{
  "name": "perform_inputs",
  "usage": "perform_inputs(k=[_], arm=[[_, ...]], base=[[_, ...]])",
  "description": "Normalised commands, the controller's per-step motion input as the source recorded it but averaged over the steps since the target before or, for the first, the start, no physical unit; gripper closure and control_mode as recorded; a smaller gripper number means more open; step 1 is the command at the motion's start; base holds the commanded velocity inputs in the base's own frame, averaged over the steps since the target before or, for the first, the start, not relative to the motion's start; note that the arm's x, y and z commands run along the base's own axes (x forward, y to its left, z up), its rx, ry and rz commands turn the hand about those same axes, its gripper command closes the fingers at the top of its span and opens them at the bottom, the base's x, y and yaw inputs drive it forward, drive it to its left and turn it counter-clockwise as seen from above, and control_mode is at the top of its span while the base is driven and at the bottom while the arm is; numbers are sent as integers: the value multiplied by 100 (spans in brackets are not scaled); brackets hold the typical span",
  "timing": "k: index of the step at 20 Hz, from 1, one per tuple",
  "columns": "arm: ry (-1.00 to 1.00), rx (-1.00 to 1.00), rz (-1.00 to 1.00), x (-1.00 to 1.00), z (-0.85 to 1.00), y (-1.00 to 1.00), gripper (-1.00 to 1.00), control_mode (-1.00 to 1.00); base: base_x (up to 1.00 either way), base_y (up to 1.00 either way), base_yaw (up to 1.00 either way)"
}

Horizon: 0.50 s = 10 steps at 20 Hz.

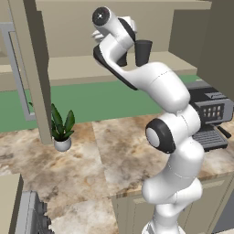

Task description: There is a bowl on the dining counter. Grab a lemon wedge from the fridge and place it in the bowl. Then get the liquor bottle and glass cup from the cabinet and place them next to the bowl.

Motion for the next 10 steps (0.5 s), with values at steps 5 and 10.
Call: perform_inputs(k=[5,10], arm=[[-4,0,-1,14,0,-12,-100,-100],[-3,0,-1,5,0,-2,100,-100]], base=[[0,0,0],[0,0,0]])
